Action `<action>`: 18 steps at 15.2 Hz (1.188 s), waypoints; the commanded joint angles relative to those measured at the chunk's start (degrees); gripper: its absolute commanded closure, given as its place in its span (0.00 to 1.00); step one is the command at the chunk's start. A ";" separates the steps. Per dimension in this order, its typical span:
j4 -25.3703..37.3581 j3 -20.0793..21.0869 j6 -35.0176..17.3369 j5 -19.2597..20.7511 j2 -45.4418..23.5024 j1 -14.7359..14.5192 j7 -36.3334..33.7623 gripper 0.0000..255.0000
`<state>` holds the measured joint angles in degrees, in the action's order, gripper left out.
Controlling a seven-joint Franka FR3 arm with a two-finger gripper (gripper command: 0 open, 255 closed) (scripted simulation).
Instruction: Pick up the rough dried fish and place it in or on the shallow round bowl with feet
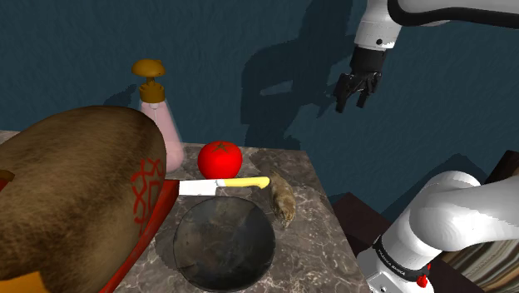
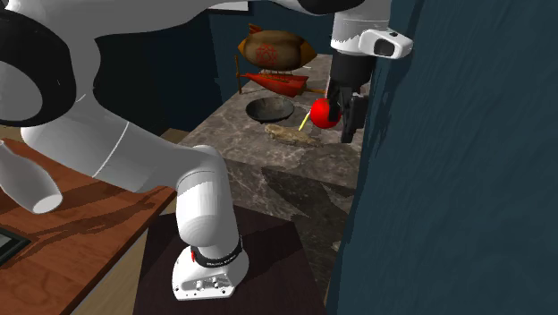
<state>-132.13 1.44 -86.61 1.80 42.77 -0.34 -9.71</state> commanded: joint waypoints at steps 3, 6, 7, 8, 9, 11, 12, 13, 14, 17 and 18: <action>-2.75 1.63 -1.60 -2.31 1.12 -0.62 -2.80 0.00; -6.44 4.24 -4.24 -5.93 2.33 -1.72 -6.98 0.00; -7.55 5.17 -5.20 -7.19 2.60 -2.12 -8.36 0.00; -8.59 6.11 -6.19 -8.46 2.80 -2.55 -9.74 0.00; -9.58 7.08 -7.22 -9.74 2.92 -2.99 -11.11 0.00; -11.35 9.10 -9.42 -12.35 2.92 -3.91 -13.82 0.00; -12.13 10.13 -10.58 -13.66 2.79 -4.40 -15.17 0.00; -12.85 11.20 -11.79 -14.98 2.58 -4.88 -16.51 0.00; -13.48 12.29 -13.05 -16.30 2.27 -5.37 -17.83 0.00; -14.94 15.69 -17.09 -20.23 0.80 -6.81 -21.72 0.00; -15.27 16.87 -18.52 -21.51 0.12 -7.26 -22.99 0.00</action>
<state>-147.13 17.40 -103.61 -18.54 43.72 -7.32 -31.63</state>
